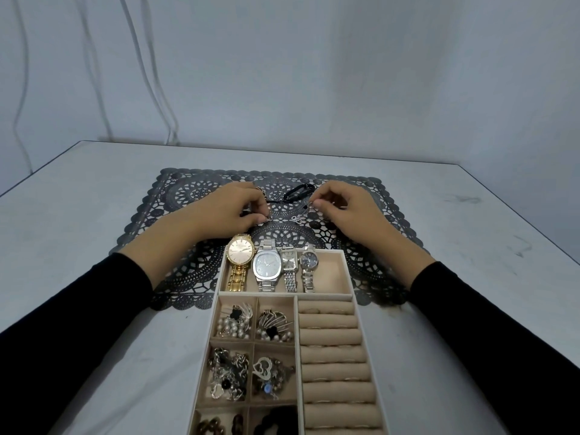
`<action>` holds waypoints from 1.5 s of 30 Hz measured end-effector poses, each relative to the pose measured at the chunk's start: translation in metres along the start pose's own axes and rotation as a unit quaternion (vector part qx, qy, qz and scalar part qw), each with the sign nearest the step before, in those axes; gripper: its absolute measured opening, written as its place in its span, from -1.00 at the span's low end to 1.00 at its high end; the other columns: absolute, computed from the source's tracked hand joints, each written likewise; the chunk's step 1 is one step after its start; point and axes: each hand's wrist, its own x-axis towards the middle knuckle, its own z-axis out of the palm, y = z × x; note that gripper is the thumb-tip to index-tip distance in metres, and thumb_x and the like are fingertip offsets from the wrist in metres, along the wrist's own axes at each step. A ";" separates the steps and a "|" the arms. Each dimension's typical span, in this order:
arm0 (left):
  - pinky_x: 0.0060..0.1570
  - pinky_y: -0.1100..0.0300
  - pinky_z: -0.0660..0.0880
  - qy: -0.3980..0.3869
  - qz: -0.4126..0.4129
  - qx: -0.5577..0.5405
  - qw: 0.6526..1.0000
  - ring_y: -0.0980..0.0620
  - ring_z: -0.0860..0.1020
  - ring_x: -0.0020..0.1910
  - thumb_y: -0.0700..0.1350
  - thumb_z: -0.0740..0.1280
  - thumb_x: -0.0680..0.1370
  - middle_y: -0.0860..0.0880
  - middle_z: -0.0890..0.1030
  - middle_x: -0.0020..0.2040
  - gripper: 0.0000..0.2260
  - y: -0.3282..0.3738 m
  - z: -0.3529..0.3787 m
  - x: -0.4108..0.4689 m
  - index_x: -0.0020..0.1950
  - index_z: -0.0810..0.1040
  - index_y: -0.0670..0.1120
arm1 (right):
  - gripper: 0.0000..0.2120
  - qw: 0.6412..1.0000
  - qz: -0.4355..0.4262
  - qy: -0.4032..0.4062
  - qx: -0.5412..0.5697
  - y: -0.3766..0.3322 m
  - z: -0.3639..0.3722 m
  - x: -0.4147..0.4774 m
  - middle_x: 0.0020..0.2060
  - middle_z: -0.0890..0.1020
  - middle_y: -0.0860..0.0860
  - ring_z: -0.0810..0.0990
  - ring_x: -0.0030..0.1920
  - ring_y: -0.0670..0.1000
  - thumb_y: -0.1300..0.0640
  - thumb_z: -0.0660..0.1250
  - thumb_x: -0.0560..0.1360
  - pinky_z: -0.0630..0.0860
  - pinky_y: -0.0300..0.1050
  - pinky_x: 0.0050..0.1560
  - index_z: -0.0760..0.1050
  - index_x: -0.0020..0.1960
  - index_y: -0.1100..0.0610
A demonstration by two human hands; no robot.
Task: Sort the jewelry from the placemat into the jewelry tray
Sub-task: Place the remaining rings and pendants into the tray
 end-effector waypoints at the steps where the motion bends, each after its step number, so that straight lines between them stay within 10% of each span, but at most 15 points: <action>1: 0.04 0.27 0.30 -0.004 -0.001 -0.001 1.000 0.10 0.48 0.02 -0.12 0.39 0.54 0.05 0.53 0.00 -0.93 0.000 0.000 0.000 0.02 0.60 -0.04 | -0.93 1.000 0.003 0.005 0.008 -0.001 0.000 0.000 -0.21 0.63 -0.04 0.55 -0.20 -0.07 0.19 0.34 0.52 0.50 -0.20 -0.10 0.60 -0.05 0.08; 23: -0.16 0.44 0.48 0.131 -0.076 -0.181 0.972 0.22 0.61 -0.20 -0.16 0.44 0.51 0.07 0.66 -0.16 -0.92 0.020 -0.014 -0.028 -0.05 0.62 0.01 | -0.91 0.980 0.057 0.093 0.165 -0.033 -0.023 -0.015 -0.10 0.67 0.13 0.59 -0.15 -0.06 0.22 0.40 0.49 0.54 -0.33 -0.18 0.62 -0.01 0.16; 32: 0.02 -0.22 0.57 0.208 -0.068 -0.262 0.940 -0.22 0.63 -0.07 -0.11 0.47 0.49 0.01 0.70 -0.15 -0.94 0.041 -0.026 -0.057 -0.09 0.64 0.04 | -0.92 0.971 0.027 0.113 0.207 -0.065 -0.032 -0.030 -0.16 0.68 0.03 0.61 -0.11 -0.06 0.21 0.42 0.48 0.54 -0.07 0.07 0.63 -0.04 0.08; 45: 0.08 0.09 0.60 0.273 -0.056 -0.361 0.890 -0.10 0.66 -0.02 -0.17 0.46 0.49 -0.07 0.70 -0.05 -0.92 0.082 -0.035 -0.108 -0.02 0.65 -0.06 | -0.91 0.956 -0.030 0.100 0.275 -0.116 -0.034 -0.070 -0.18 0.66 -0.03 0.56 -0.14 -0.04 0.21 0.42 0.47 0.50 -0.10 -0.02 0.63 -0.03 0.10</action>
